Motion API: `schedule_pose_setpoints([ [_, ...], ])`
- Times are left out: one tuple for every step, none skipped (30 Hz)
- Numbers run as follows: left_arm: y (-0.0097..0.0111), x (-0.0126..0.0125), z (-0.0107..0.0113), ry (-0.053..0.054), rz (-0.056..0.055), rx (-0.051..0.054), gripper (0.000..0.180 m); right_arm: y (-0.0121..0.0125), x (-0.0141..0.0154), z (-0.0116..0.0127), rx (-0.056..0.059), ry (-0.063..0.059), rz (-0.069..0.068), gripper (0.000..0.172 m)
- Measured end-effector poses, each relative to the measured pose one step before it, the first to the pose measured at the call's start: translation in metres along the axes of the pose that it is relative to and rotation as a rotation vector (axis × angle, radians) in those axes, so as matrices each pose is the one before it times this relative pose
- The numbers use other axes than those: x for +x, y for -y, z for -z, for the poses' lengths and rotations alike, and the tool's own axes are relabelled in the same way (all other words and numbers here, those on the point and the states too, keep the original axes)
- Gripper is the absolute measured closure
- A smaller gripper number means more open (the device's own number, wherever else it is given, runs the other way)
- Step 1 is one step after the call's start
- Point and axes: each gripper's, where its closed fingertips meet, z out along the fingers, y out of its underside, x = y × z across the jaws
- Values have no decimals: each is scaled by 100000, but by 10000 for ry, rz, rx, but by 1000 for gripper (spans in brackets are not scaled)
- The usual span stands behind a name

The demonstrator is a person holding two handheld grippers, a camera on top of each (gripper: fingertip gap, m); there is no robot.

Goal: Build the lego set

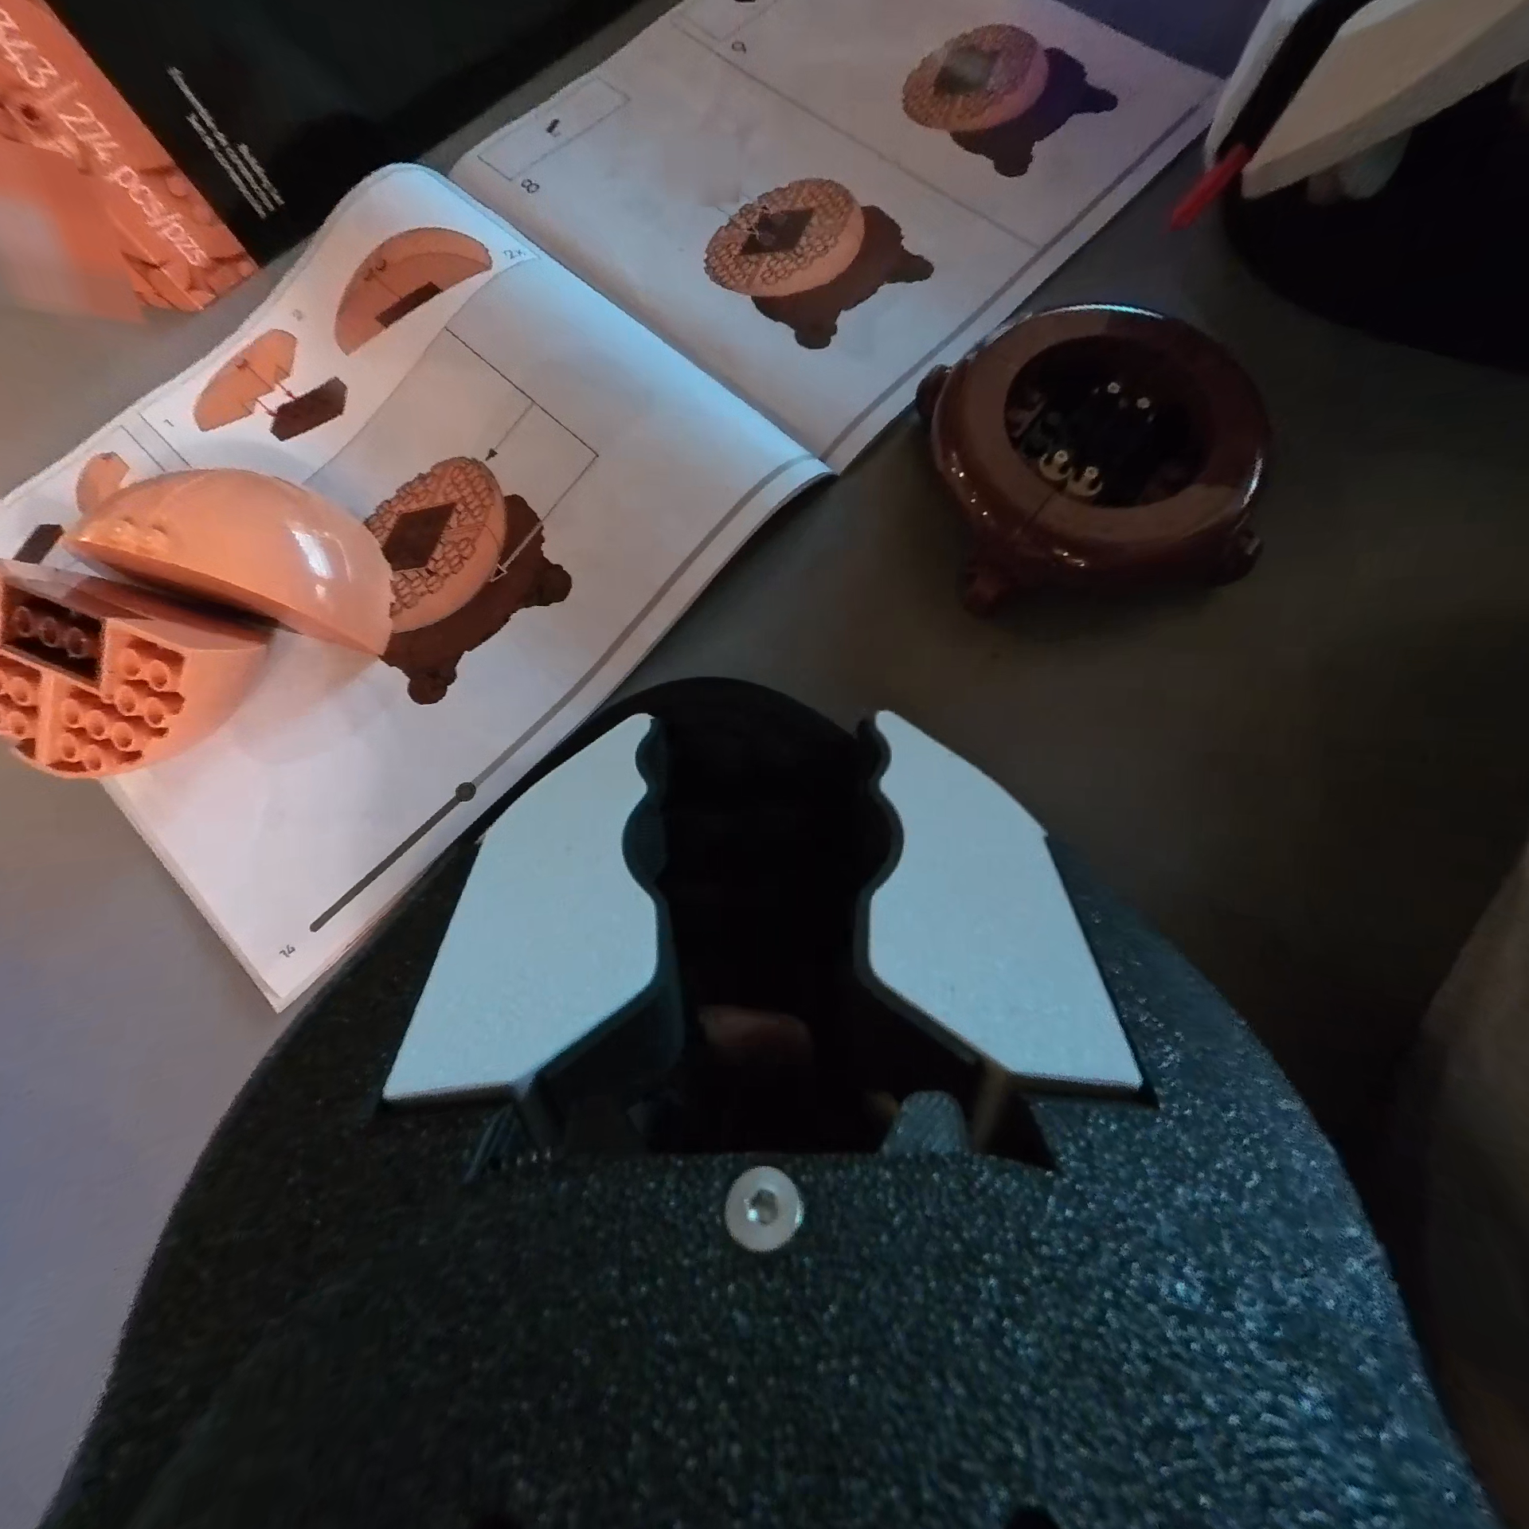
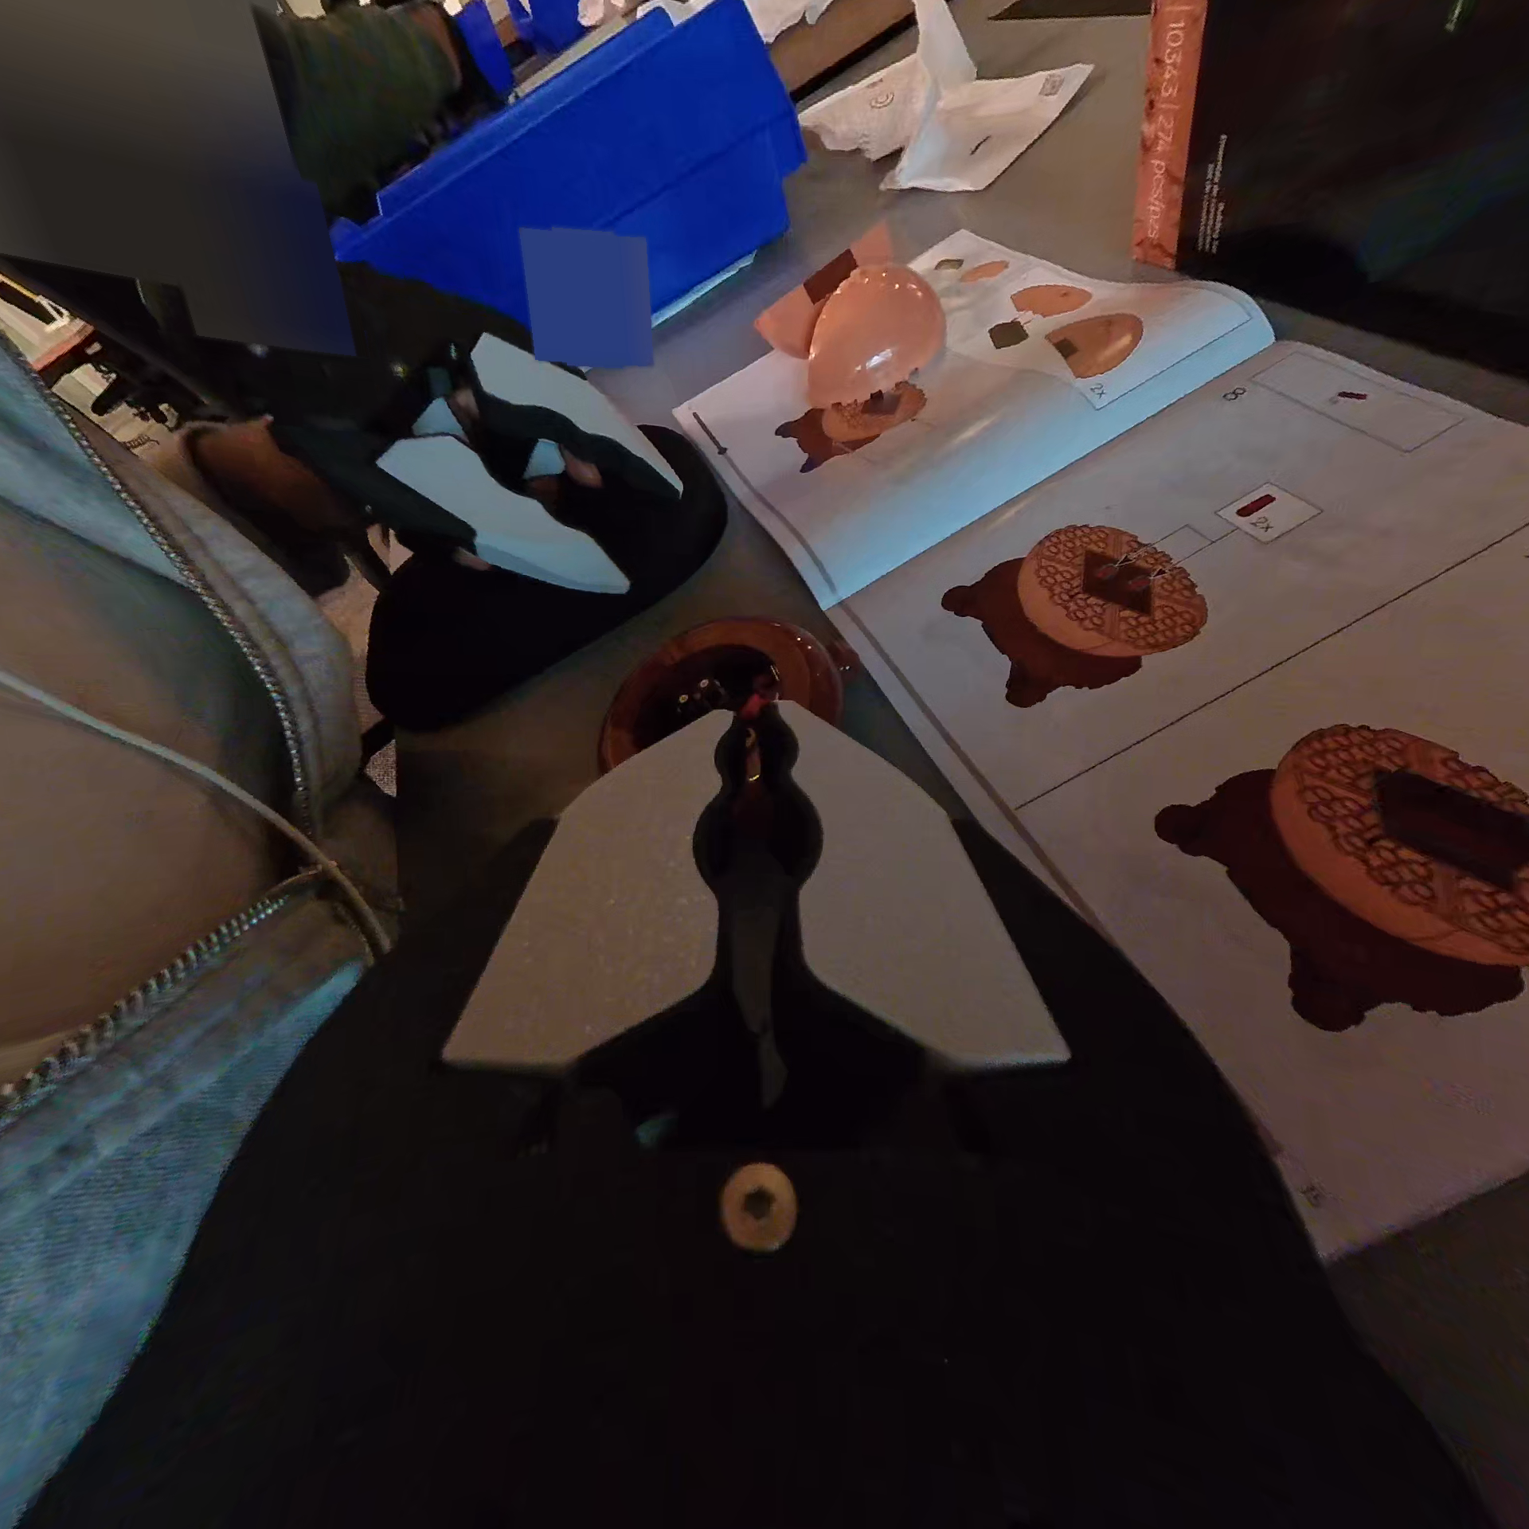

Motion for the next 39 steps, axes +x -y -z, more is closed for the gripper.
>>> schedule_pose_setpoints([
  [87,10,52,-112,105,-31,133,11,8,9,5,-10,0,170],
  [93,-110,36,-56,155,-46,130,10,6,12,12,-1,-3,170],
  [23,-180,31,-34,138,-131,125,21,6,21,17,-6,-6,170],
  [-17,-301,67,39,43,-199,119,13,-4,17,16,-9,1,170],
  [57,-481,83,165,-64,-180,115,11,-2,9,5,1,5,170],
  [197,-639,122,277,-136,-100,111,-13,2,-8,-7,0,-5,170],
  [302,-762,141,329,-147,3,108,-12,4,-18,-14,2,-13,169],
  [320,-743,94,270,-93,70,106,-12,3,-7,-13,11,-11,169],
  [255,-667,35,164,19,92,106,-6,3,-8,-3,4,-9,169],
  [149,-535,2,53,142,67,105,9,-18,10,4,9,-2,170],
  [149,-493,-21,22,210,79,105,2,-7,8,10,-2,3,170],
  [261,-471,-24,32,196,158,105,15,14,13,11,-13,4,170],
  [309,-493,-52,83,179,168,105,-2,20,1,-1,-18,-6,170],
  [230,-566,-76,152,167,90,106,-14,17,-18,-8,-18,-4,170],
  [182,-505,-107,139,102,45,106,-6,-1,6,-1,-17,13,170],
  [100,-356,-131,78,45,20,106,4,10,4,4,-17,16,170],
  [71,-239,-143,36,22,-10,108,5,-9,11,8,-9,6,170],
  [42,-130,-138,8,6,-19,110,18,2,16,12,0,-3,170],
  [16,-12,-96,-31,-19,-17,111,28,17,23,26,-17,-9,170],
  [20,-9,-41,-2,-38,-5,116,51,12,38,33,-1,-19,170],
  [2,-45,13,51,-44,11,121,41,23,26,25,7,-41,170],
  [5,-44,43,51,-49,33,124,65,74,35,21,-26,-60,170],
  [20,-45,62,54,-36,59,129,90,86,19,9,-29,-69,170],
  [41,-86,82,74,12,83,135,212,65,3,37,-14,-47,170],
  [85,2,103,13,40,114,146,534,9,-6,170,26,35,170],
  [112,158,116,-101,34,140,156,894,-141,-62,322,143,136,170],
  [186,265,142,-170,12,186,174,1022,-88,-152,320,160,176,170],
  [258,162,126,-103,61,215,177,868,163,-288,165,71,180,170],
  [217,105,141,-67,79,157,180,623,459,-431,-1,-39,239,169],
  [142,88,131,-56,30,110,180,430,729,-544,-118,-149,248,169],
  [61,-6,110,3,-8,64,180,331,891,-683,-164,-182,232,169],
  [-11,-107,104,80,-11,29,180,248,859,-822,-182,-90,244,169],
  [-68,-196,91,145,0,-8,178,120,929,-910,-215,-85,214,169],
  [-165,-178,78,126,-21,-65,175,-20,999,-923,-276,-121,156,169],
  [-236,-102,96,66,-53,-109,171,-172,854,-873,-336,-69,156,170],
  [-244,-96,120,66,-50,-97,170,-302,721,-722,-373,-79,131,169],
  [-203,-153,154,100,-16,-53,169,-279,503,-509,-290,-46,85,169],
  [-134,-115,179,75,19,0,168,-92,196,-304,-105,73,6,169],
  [-64,-4,191,-2,37,53,168,68,127,-123,-3,70,-68,169],
])
